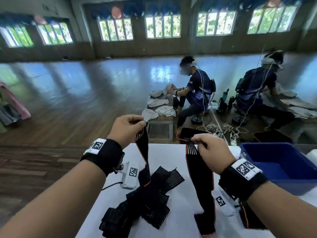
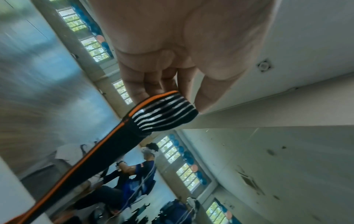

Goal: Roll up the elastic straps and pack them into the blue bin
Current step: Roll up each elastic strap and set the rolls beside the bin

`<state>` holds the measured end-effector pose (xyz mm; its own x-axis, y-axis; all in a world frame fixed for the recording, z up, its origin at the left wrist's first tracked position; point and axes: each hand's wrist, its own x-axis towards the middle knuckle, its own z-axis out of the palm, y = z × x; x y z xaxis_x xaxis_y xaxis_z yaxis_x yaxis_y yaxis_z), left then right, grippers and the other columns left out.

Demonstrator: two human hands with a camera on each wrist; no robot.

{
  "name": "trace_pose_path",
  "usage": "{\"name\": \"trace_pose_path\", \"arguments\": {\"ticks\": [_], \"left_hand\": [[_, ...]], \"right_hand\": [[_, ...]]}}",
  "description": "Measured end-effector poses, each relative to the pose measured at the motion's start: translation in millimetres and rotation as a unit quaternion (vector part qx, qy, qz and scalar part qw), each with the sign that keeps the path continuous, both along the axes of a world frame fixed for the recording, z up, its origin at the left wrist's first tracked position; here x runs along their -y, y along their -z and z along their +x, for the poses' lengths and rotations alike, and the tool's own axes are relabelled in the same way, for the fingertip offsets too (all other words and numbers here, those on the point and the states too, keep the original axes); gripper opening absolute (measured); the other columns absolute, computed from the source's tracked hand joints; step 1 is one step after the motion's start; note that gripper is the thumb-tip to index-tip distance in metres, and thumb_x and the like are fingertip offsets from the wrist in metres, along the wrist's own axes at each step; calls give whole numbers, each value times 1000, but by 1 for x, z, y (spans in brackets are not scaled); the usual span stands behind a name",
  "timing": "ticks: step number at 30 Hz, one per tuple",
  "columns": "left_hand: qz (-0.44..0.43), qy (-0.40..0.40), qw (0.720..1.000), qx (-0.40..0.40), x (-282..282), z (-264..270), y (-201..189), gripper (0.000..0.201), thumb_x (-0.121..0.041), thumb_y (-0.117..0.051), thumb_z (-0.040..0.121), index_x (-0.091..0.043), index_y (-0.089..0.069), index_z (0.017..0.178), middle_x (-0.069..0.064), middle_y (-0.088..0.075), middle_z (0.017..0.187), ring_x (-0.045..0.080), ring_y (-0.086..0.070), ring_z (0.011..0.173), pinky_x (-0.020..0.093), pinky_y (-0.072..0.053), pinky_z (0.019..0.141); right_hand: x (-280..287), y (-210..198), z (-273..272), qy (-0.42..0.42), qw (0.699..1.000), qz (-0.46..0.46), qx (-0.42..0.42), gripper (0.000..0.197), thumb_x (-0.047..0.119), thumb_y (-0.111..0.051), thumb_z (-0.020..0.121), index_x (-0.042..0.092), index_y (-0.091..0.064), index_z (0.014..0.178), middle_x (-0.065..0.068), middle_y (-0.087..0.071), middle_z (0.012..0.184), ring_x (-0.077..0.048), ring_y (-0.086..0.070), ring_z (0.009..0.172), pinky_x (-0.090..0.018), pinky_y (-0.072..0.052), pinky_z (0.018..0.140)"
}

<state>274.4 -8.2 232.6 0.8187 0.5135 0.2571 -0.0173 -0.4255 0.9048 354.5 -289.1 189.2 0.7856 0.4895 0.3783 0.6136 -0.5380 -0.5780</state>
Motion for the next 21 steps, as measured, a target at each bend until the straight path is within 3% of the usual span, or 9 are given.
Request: {"name": "trace_pose_path", "arguments": {"ticks": [3, 6, 8, 11, 13, 16, 19, 21], "left_hand": [[-5, 12, 1000, 27, 23, 12, -35, 12, -7, -70, 90, -16, -76, 96, 1, -74, 85, -2, -64, 65, 12, -51, 64], [-2, 28, 998, 50, 44, 21, -57, 15, -11, -70, 89, -25, -77, 88, -1, -77, 84, 10, -69, 73, 27, -57, 76], [0, 44, 997, 56, 59, 24, -67, 13, -14, -72, 89, -25, -78, 89, -4, -76, 80, 10, -67, 71, 29, -55, 73], [9, 68, 996, 62, 79, 25, -76, 11, -18, -73, 88, -26, -80, 89, -10, -75, 79, 5, -66, 72, 28, -50, 73], [2, 84, 994, 67, 93, 24, -81, 12, -20, -73, 87, -29, -80, 88, -10, -75, 81, 6, -66, 72, 30, -49, 75], [-5, 105, 993, 61, 116, 24, -84, 15, -22, -72, 86, -34, -80, 89, -13, -73, 78, 8, -64, 72, 33, -50, 78], [-16, 124, 990, 65, 138, 22, -84, 14, -23, -71, 85, -31, -80, 92, -11, -74, 80, 9, -65, 74, 36, -52, 77], [-10, 136, 989, 60, 151, 20, -82, 14, -26, -70, 85, -33, -80, 93, -8, -75, 85, 11, -68, 76, 37, -55, 75]], "right_hand": [[10, -35, 13, 14, 999, -15, 30, 32, 1, -56, 87, 17, -75, 107, 2, -74, 109, -16, -65, 106, -10, -34, 91], [22, -67, 22, 16, 998, 8, 66, 18, 13, -65, 89, 22, -74, 101, 9, -73, 98, -12, -66, 97, -17, -42, 86], [31, -84, 26, 21, 996, 20, 83, 14, 22, -68, 89, 26, -71, 102, 16, -69, 89, -11, -63, 90, -22, -44, 83], [42, -101, 27, 29, 994, 51, 90, 31, 24, -71, 87, 26, -64, 117, 17, -56, 73, -12, -55, 77, -27, -42, 76], [48, -111, 28, 38, 993, 48, 101, 36, 26, -70, 88, 24, -62, 123, 12, -60, 78, -14, -56, 79, -30, -46, 79], [56, -125, 30, 54, 991, 31, 118, 18, 25, -66, 89, 24, -70, 106, 8, -68, 91, -11, -59, 87, -25, -45, 83], [63, -138, 32, 65, 992, 22, 110, 3, 25, -65, 88, 26, -63, 90, 13, -61, 79, -10, -55, 77, -26, -42, 73], [68, -144, 31, 71, 993, -1, 98, 8, 27, -63, 89, 22, -58, 85, 10, -60, 77, -12, -54, 75, -28, -40, 68]]}}
